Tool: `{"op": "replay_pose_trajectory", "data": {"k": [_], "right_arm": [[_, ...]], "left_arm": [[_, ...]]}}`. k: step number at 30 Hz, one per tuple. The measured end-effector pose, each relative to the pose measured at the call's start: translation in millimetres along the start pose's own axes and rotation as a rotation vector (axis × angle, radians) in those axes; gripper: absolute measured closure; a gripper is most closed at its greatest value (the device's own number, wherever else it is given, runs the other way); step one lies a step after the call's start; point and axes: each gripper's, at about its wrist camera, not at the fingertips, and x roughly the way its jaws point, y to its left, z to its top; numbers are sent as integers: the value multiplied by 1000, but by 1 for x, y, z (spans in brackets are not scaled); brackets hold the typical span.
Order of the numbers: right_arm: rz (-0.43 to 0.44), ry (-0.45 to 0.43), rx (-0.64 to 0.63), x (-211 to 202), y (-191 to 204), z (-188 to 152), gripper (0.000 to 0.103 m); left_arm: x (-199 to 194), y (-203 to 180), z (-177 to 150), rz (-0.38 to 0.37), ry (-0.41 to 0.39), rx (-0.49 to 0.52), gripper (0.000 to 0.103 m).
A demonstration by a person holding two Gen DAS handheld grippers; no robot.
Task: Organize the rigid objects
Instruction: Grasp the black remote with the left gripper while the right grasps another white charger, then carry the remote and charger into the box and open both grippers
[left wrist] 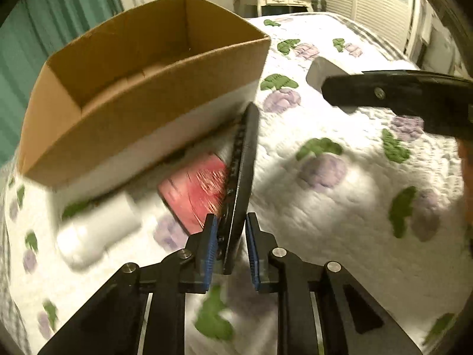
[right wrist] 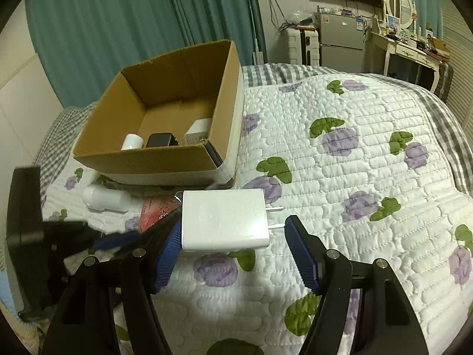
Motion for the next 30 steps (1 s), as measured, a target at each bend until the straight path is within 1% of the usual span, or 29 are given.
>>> {"op": "replay_pose_trajectory", "data": {"k": [1, 3, 4, 6, 7, 8, 10, 12, 13, 17, 20, 23, 25, 26, 27, 29, 30], "right_arm": [[1, -4, 5, -1, -2, 0, 35], [4, -10, 19, -4, -6, 0, 35], [6, -10, 24, -4, -8, 0, 35], [15, -9, 26, -4, -9, -1, 35], [19, -7, 26, -3, -9, -1, 35], [22, -6, 27, -3, -10, -1, 35], [25, -3, 36, -1, -12, -1, 35], [29, -2, 39, -1, -13, -1, 35], [30, -1, 40, -1, -13, -1, 35], [21, 3, 36, 1, -12, -2, 35], [14, -3, 29, -2, -10, -2, 35], [5, -5, 16, -6, -6, -2, 35], [-1, -11, 2, -12, -2, -1, 35], [-10, -21, -11, -17, 2, 0, 35], [-15, -26, -20, -20, 3, 1, 35], [-27, -48, -40, -31, 10, 5, 35], [-28, -58, -45, -36, 12, 7, 35]], "left_arm": [[-3, -2, -2, -11, 4, -13, 85], [-5, -8, -2, -3, 4, -28, 84], [-3, -8, 0, 3, 4, -38, 81], [3, -6, 7, 1, 13, -77, 79], [7, -4, 9, -3, 17, -95, 76], [10, -1, 3, -8, 19, -107, 71], [20, -1, 4, 1, 26, -108, 68], [28, -6, 9, 27, 25, -99, 68], [29, -6, 12, 26, 18, -102, 68], [29, -4, 17, 3, 4, -116, 72], [20, -2, 13, -14, -18, -126, 77], [1, 0, 3, -20, -48, -149, 82], [-11, 5, 4, -24, -65, -156, 84], [-20, 5, 2, -19, -78, -162, 85], [-23, 5, 7, -15, -90, -167, 85], [-39, 3, 1, -12, -124, -172, 85], [-48, 3, 6, -10, -145, -171, 85]]}}
